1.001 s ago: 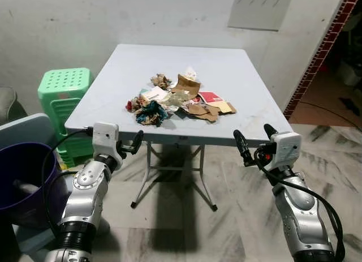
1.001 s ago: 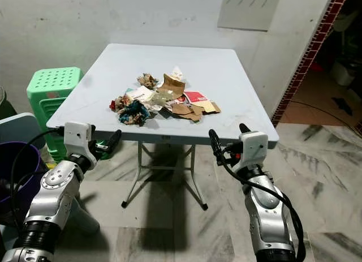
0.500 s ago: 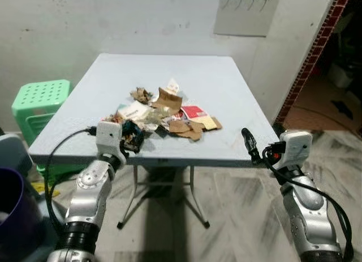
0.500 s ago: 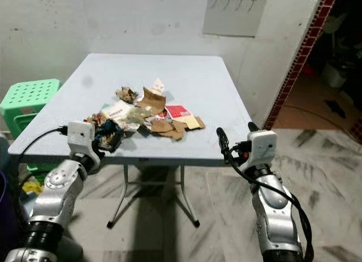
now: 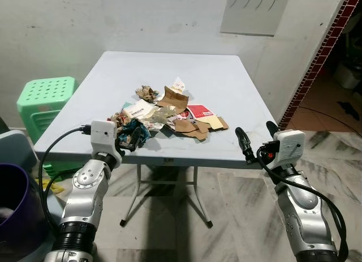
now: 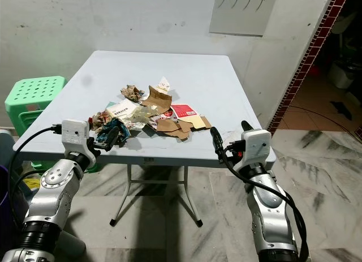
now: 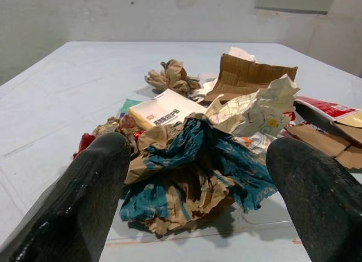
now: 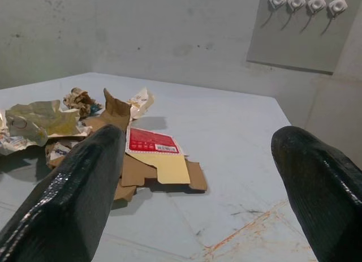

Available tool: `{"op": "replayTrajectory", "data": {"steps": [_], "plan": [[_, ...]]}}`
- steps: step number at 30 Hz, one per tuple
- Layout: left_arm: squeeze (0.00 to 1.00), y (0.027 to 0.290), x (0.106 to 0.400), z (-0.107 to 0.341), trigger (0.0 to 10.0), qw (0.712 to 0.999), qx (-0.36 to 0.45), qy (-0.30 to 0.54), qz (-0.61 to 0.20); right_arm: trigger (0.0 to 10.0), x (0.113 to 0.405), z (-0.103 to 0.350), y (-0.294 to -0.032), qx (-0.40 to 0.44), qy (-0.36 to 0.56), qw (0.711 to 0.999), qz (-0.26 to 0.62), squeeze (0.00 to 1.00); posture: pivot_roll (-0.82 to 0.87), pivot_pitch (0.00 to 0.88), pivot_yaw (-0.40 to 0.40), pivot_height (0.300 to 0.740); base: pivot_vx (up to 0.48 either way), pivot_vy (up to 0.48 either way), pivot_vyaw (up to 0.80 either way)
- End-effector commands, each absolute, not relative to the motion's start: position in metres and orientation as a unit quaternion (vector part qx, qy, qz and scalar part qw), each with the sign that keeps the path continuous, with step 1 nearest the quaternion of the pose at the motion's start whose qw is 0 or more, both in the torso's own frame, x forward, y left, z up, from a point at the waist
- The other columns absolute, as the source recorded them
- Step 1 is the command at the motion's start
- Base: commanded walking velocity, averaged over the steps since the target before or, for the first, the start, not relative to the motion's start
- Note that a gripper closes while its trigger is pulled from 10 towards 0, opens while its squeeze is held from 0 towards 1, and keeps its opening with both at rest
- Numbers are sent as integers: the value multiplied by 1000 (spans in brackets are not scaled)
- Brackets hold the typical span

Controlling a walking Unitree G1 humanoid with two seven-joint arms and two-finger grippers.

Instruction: Picking trash to rubbish bin

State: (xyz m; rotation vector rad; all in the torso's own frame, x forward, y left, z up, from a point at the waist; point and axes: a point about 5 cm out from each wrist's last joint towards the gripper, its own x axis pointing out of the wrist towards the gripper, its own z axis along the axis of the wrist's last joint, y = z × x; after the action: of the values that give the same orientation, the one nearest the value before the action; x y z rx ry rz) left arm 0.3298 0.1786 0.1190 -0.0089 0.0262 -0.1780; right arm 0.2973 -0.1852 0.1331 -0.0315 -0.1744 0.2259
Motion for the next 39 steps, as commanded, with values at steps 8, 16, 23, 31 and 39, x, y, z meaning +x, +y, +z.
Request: {"op": "replayTrajectory", "data": {"steps": [8,16,23,31,39], "plan": [[0,172,327,117,10000,991,62,17,-118,10000,296,137,-190,-21,-89,990,109,0,-9,0,-39,740,0,0,0],[0,162,327,111,10000,971,136,20,-194,10000,298,141,-188,-29,-91,987,127,0,-16,0,-37,740,0,0,0],[0,161,332,112,10000,970,138,21,-200,10000,303,145,-188,-34,-92,986,135,0,-26,0,-34,740,0,0,0],[0,157,341,109,10000,971,144,21,-187,10000,310,155,-180,-27,-103,982,156,0,-27,0,-43,740,0,0,0],[0,156,348,108,10000,973,146,24,-176,10000,303,156,-162,1,-92,968,235,0,-37,0,-45,740,0,0,0]]}}
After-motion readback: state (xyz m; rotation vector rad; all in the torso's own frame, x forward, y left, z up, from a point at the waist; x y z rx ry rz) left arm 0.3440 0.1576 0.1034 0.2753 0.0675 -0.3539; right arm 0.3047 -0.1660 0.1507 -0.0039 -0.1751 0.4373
